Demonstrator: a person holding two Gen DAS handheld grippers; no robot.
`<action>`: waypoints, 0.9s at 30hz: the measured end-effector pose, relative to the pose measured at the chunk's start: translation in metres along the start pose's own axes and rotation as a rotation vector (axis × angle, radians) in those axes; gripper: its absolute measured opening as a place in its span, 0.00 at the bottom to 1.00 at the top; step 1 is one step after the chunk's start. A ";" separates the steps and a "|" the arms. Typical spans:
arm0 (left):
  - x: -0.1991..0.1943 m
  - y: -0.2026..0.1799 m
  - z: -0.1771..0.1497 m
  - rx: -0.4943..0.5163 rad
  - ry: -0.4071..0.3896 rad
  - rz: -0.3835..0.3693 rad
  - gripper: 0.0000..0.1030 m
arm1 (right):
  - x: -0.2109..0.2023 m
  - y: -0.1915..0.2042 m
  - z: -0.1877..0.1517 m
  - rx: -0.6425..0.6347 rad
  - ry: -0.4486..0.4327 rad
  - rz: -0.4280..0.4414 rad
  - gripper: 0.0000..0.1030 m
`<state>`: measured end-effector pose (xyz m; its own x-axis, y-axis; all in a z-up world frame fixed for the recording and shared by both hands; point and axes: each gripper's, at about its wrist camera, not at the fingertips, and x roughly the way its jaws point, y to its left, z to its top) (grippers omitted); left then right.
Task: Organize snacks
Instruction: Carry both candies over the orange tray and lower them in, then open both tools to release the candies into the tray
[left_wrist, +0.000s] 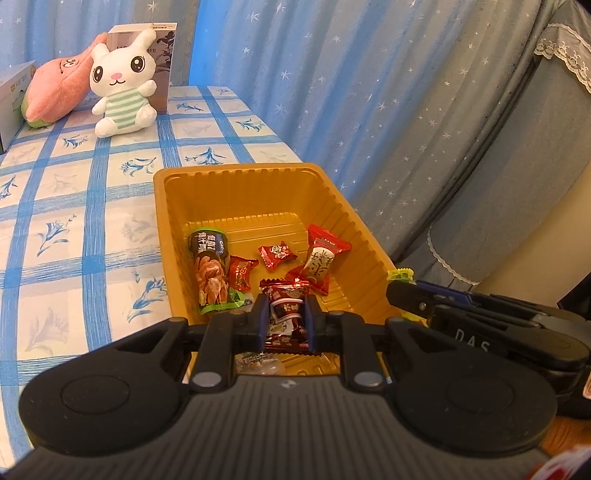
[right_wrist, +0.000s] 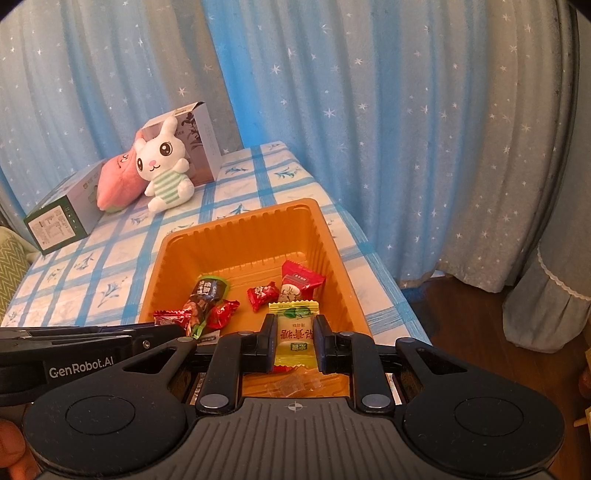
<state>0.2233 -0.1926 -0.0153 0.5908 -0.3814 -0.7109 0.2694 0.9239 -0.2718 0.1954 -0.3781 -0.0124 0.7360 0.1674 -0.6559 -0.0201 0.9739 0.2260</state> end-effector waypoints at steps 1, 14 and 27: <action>0.001 0.000 0.000 -0.001 0.003 0.001 0.17 | 0.000 0.000 0.001 0.001 -0.001 0.000 0.20; -0.002 0.006 -0.008 0.016 0.004 0.064 0.42 | -0.001 -0.002 0.000 0.007 0.001 0.001 0.20; -0.023 0.013 -0.013 0.023 -0.014 0.085 0.43 | -0.005 0.010 0.002 -0.007 0.013 0.028 0.20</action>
<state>0.2033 -0.1716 -0.0102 0.6230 -0.3021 -0.7215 0.2352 0.9521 -0.1956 0.1930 -0.3691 -0.0059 0.7265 0.1968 -0.6584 -0.0456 0.9698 0.2395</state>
